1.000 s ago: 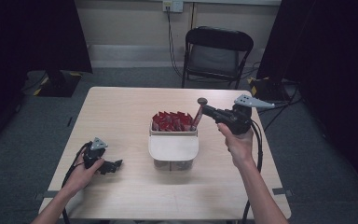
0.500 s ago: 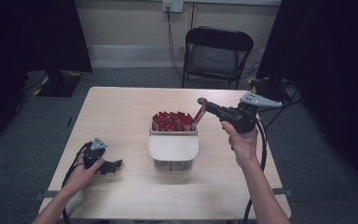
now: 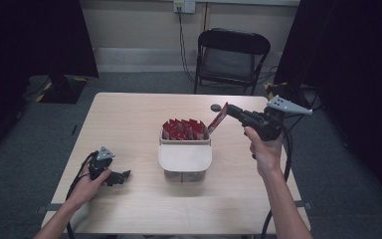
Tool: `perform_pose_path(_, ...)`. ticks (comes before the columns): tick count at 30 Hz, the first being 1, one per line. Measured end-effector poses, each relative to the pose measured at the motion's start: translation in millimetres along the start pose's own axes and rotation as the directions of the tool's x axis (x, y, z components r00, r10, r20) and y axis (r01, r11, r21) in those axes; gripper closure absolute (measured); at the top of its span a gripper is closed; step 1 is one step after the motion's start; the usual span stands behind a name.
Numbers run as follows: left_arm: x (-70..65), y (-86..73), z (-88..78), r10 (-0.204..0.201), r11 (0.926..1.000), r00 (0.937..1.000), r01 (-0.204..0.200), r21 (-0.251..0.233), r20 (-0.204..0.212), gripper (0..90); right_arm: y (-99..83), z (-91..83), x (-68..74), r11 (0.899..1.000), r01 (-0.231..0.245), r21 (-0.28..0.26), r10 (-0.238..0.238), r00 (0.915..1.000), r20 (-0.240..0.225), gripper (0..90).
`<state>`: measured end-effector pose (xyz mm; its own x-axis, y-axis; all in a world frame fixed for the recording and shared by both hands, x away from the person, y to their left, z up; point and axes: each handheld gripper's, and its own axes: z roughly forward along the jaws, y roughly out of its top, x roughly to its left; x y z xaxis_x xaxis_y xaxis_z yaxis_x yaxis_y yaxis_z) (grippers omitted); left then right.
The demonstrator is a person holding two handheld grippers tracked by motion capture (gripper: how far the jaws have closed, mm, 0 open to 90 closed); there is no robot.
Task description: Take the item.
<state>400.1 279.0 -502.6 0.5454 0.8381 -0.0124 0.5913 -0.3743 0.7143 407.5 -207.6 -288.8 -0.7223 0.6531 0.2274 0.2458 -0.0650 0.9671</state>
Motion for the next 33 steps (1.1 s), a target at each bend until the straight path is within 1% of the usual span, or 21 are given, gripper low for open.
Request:
perform_pose_path(8,0.1,0.0,0.0,0.001,1.0000,1.0000,-0.001,0.000,0.000,0.0,0.9,-5.3,-4.8,1.000,0.003,-0.011,-0.003,0.9997,0.025,90.0)
perform_pose_path(12,0.1,0.0,-0.1,0.002,1.0000,1.0000,-0.002,0.001,0.000,0.0,1.2,-10.5,-10.3,1.000,-0.006,-0.020,0.007,0.9990,0.044,90.0)
perform_pose_path(16,0.0,0.0,0.0,0.000,1.0000,1.0000,0.000,0.000,0.000,0.0,0.0,-12.0,-14.1,1.000,-0.011,-0.019,0.012,0.9984,0.055,90.0)
perform_pose_path(17,0.1,0.0,-0.1,0.001,1.0000,1.0000,-0.001,0.001,0.000,0.0,-1.3,-12.1,-17.1,1.000,-0.013,-0.014,0.014,0.9979,0.064,90.0)
perform_pose_path(18,0.1,0.0,-0.1,0.001,1.0000,1.0000,-0.001,0.001,0.000,0.0,-1.3,-12.1,-17.1,1.000,-0.013,-0.014,0.014,0.9979,0.064,90.0)
perform_pose_path(19,0.0,-0.1,-0.1,0.001,1.0000,1.0000,-0.001,0.002,-0.001,0.0,-2.6,-12.5,-20.0,1.000,-0.016,-0.006,0.016,0.9969,0.077,90.0)
perform_pose_path(21,0.0,-0.1,-0.1,0.001,1.0000,1.0000,-0.001,0.002,-0.001,0.0,-3.3,-13.2,-22.1,1.000,-0.016,-0.007,0.017,0.9966,0.081,90.0)
perform_pose_path(22,0.0,-0.1,-0.1,0.001,1.0000,1.0000,-0.001,0.002,-0.001,0.0,-4.6,-15.2,-26.4,1.000,-0.024,-0.007,0.025,0.9951,0.096,90.0)
perform_pose_path(23,0.0,-0.1,-0.1,0.001,1.0000,1.0000,-0.001,0.002,-0.001,0.0,-4.6,-15.2,-26.4,1.000,-0.024,-0.007,0.025,0.9951,0.096,90.0)
perform_pose_path(24,0.0,-0.1,-0.1,0.001,1.0000,1.0000,-0.001,0.002,-0.001,0.0,-5.5,-16.2,-28.8,1.000,-0.030,-0.007,0.030,0.9942,0.103,90.0)
perform_pose_path(25,0.0,-0.1,-0.1,0.001,1.0000,1.0000,-0.001,0.002,-0.001,0.0,-8.3,-17.7,-34.4,0.999,-0.040,-0.004,0.041,0.9923,0.117,90.0)
perform_pose_path(28,0.0,-0.1,-0.1,0.001,1.0000,1.0000,-0.001,0.002,-0.001,0.0,-10.9,-17.9,-38.6,0.999,-0.045,0.002,0.045,0.9910,0.126,90.0)
perform_pose_path(30,0.0,-0.1,-0.1,0.001,1.0000,1.0000,-0.001,0.002,-0.001,0.0,-15.3,-16.6,-43.2,0.999,-0.037,0.025,0.033,0.9904,0.134,90.0)
perform_pose_path(33,0.0,-0.1,-0.1,0.001,1.0000,1.0000,-0.001,0.002,-0.001,0.0,-19.0,-15.0,-47.1,0.998,-0.044,0.034,0.038,0.9892,0.141,90.0)
